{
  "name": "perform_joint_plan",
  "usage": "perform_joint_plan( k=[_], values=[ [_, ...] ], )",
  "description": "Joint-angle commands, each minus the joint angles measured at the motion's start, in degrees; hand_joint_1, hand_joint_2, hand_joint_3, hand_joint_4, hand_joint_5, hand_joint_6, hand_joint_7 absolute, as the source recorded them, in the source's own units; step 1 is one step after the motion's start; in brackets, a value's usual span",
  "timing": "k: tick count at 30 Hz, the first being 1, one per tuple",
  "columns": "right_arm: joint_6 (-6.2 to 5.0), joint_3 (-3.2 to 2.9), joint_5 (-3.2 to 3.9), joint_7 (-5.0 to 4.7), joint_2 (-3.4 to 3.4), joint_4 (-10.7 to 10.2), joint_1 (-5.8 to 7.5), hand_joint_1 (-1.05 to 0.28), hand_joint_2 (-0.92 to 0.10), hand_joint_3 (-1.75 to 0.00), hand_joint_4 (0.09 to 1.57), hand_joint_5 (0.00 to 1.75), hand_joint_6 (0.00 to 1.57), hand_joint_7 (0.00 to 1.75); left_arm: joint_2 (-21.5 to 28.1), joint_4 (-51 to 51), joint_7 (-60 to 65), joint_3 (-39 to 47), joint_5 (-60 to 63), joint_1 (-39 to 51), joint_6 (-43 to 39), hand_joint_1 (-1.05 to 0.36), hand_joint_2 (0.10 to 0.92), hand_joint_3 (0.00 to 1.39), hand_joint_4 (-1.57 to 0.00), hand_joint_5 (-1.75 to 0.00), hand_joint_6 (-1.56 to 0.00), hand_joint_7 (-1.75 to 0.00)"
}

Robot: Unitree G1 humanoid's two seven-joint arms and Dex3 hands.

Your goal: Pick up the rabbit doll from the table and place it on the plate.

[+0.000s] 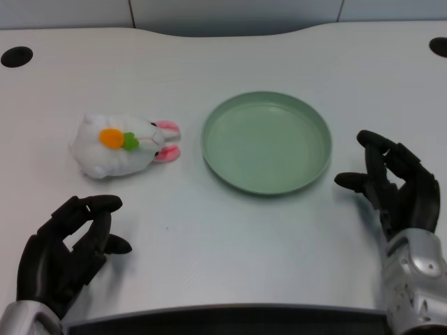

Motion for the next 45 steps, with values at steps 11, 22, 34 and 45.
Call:
perform_joint_plan(
  k=[11, 22, 34, 45],
  values=[
    [-0.29, 0.25, -0.29, -0.26, 0.69, 0.7, 0.26, -0.32, -0.92, -0.25, 0.83, 1.1, 0.77, 0.51, 0.2, 0.5, -0.2, 0.8, 0.1, -0.2, 1.1, -0.47, 0.921, 0.44, -0.49, -1.57, -0.53, -1.05],
    [-1.08, 0.33, -0.58, 0.15, 0.8, 1.1, 0.29, -0.32, -0.92, -0.23, 0.8, 1.08, 0.78, 0.5, 1.8, -7.0, -4.4, -1.1, 3.7, 0.1, -9.5, -0.46, 0.921, 0.52, -0.48, -1.63, -0.51, -1.13],
    [-1.8, 0.58, -0.88, 0.01, 0.15, 2.9, -0.57, -0.33, -0.92, -0.24, 0.78, 1.07, 0.78, 0.5, 14.8, -15.7, -3.4, -4.4, 22.2, -8.8, -10.4, -0.44, 0.921, 0.34, -0.41, -1.19, -0.5, -0.63],
    [-1.53, 1.25, -1.12, -0.71, 0.41, 2.2, -0.3, -0.33, -0.92, -0.25, 0.77, 1.09, 0.8, 0.51, 30.8, -8.7, -5.1, -13.9, 49.1, -21.1, -8.0, -0.71, 0.921, 0.1, -0.03, -0.35, -0.2, -0.02]
  ],
)
